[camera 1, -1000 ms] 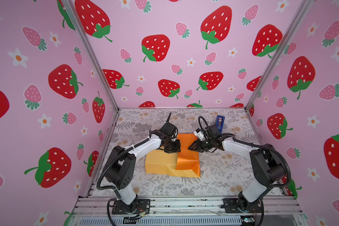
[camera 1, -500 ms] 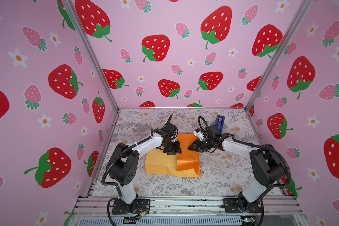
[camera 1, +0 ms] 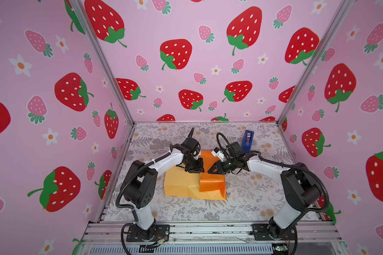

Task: Wrap a gift box in wrapping paper
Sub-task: Fold the wrapping paper in the gift box.

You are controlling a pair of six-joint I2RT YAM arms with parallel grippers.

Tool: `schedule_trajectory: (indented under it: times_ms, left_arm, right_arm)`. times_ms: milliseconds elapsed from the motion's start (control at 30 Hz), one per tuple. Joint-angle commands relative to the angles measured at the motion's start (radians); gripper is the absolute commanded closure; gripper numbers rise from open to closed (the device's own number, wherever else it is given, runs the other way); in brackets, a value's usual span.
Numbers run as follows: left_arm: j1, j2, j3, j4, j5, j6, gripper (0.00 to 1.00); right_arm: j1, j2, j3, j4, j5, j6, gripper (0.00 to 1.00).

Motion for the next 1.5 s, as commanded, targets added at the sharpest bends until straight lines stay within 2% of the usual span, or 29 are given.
schedule_trajectory:
  times_ms: [0,100,200,267,467,600,767,967,1067,1167,1267,1400,1467]
  left_arm:
    - [0.000,0.055,-0.004,-0.063,-0.080,0.027,0.76]
    - [0.002,0.052,0.000,-0.063,-0.081,0.029,0.76]
    - [0.002,0.053,0.009,-0.067,-0.080,0.032,0.77]
    - [0.002,0.062,0.017,-0.074,-0.080,0.034,0.77]
    - [0.003,0.067,0.017,-0.077,-0.077,0.039,0.78]
    - [0.002,0.063,0.021,-0.078,-0.077,0.043,0.80]
    - [0.003,0.052,0.005,-0.069,-0.072,0.035,0.82]
    - [0.005,0.023,0.013,-0.064,-0.056,0.032,0.81]
    - [0.013,-0.025,0.045,-0.077,-0.055,0.034,0.73]
    - [0.066,-0.099,0.076,-0.115,-0.068,0.048,0.61]
    - [0.174,-0.164,0.073,-0.165,-0.075,0.092,0.55]
    - [0.396,-0.208,0.005,-0.195,-0.011,0.159,0.51]
    - [0.491,-0.204,-0.018,-0.223,-0.014,0.201,0.50]
  right_arm:
    - [0.011,0.032,-0.023,-0.062,-0.058,-0.072,0.72]
    - [0.012,0.063,0.009,-0.144,-0.014,-0.114,0.73]
    - [0.019,0.025,0.015,-0.151,-0.090,-0.128,0.73]
    - [0.030,-0.033,0.018,-0.144,-0.091,-0.113,0.73]
    - [0.051,-0.035,0.043,-0.321,0.048,-0.169,0.73]
    - [-0.015,-0.041,0.066,-0.130,0.029,-0.032,0.73]
    - [-0.041,0.077,0.122,0.004,-0.056,0.033,0.74]
    - [-0.044,0.152,0.130,-0.062,0.022,-0.008,0.75]
    - [-0.044,0.177,0.132,-0.118,0.079,-0.052,0.75]
    - [-0.046,0.194,0.118,-0.113,0.081,-0.056,0.75]
    - [-0.045,0.206,0.120,-0.114,0.078,-0.058,0.75]
    - [-0.047,0.200,0.121,-0.119,0.075,-0.076,0.75]
    - [-0.046,0.196,0.120,-0.119,0.073,-0.081,0.75]
